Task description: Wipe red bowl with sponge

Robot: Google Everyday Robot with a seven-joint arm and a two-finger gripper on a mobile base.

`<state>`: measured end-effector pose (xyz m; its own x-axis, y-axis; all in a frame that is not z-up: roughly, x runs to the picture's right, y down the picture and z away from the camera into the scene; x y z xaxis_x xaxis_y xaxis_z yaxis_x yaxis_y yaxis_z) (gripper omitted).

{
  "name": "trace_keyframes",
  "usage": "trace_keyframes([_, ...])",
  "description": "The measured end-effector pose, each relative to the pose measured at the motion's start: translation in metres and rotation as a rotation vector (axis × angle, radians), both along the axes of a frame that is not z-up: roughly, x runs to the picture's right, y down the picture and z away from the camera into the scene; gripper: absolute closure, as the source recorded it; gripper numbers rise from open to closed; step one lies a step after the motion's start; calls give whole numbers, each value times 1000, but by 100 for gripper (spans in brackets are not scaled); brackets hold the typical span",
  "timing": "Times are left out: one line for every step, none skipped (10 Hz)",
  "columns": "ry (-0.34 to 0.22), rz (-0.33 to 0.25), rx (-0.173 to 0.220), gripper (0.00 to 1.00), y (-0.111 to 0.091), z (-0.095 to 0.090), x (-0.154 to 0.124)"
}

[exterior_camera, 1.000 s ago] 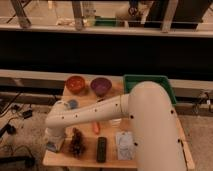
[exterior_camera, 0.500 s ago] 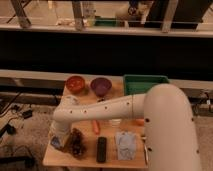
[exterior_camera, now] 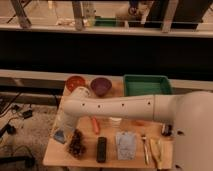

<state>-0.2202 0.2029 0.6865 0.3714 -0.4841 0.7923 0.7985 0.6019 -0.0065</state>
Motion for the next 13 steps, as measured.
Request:
trace_keyframes([5,18,4,91,-6,-4,0])
trace_keyframes([17,33,7,91,-13,-4,-4])
trace_keyframes([31,44,10,91,-19,-2,-10])
trace_keyframes([42,50,14,91,-24,-1,-17])
trace_keyframes([54,62,19,91,-32,-1,-23])
trace_keyframes([59,69,24,91,-38,-2,-26])
trace_keyframes([66,76,29,91,-43,-2,-26])
trace_keyframes([74,84,36,91,-51,-1,-26])
trace_keyframes([83,91,44,91,-60,1,-26])
trace_keyframes([95,101,51,91,-69,6,-25])
trace_keyframes([107,110,61,91,-80,12,-24])
trace_keyframes([118,115,73,91,-89,18,-24])
trace_keyframes([128,120,82,91,-98,22,-24])
